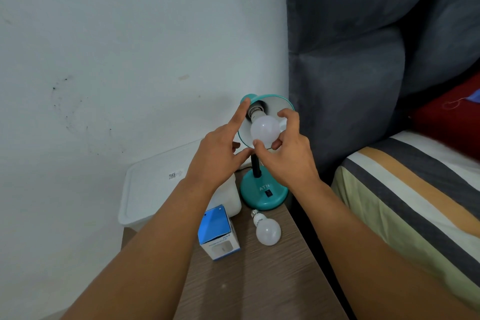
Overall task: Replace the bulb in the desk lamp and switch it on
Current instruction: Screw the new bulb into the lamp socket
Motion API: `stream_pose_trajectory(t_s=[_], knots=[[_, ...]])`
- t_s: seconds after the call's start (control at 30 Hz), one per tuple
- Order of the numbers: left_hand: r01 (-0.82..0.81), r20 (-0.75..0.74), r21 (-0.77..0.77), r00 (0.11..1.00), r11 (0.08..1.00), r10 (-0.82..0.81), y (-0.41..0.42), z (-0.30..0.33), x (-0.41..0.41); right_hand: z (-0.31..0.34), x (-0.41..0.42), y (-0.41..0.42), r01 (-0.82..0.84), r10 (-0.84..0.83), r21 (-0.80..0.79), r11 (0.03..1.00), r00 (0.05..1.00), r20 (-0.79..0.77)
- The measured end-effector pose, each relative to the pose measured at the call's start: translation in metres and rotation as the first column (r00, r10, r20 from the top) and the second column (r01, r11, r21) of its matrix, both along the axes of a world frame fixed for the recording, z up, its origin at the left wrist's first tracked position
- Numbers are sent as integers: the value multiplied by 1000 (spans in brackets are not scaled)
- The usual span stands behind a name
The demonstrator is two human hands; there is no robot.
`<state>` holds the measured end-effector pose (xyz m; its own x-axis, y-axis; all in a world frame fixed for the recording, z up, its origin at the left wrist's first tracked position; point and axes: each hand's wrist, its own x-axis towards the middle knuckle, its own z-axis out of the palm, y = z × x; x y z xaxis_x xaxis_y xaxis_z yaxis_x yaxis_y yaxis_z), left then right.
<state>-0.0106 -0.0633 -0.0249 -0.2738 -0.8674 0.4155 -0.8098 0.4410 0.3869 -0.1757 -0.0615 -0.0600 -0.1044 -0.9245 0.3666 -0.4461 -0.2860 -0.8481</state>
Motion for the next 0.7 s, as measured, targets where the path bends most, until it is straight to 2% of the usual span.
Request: stream_pose_trajectory(t_s=[0.27,0.47,0.7], knots=[[-5,7,-2,1000,1000,5,1,-1,-1,5,0,2,35,-38,48,998,997,64],[-7,-5,3,1000,1000,7,0,-1,0,3,-2,4,-8,8,33,999,1000,-9],[-4,22,-4,1000,1000,4,0,-1,0,5,-1,2,45,-47,72,996,998,35]])
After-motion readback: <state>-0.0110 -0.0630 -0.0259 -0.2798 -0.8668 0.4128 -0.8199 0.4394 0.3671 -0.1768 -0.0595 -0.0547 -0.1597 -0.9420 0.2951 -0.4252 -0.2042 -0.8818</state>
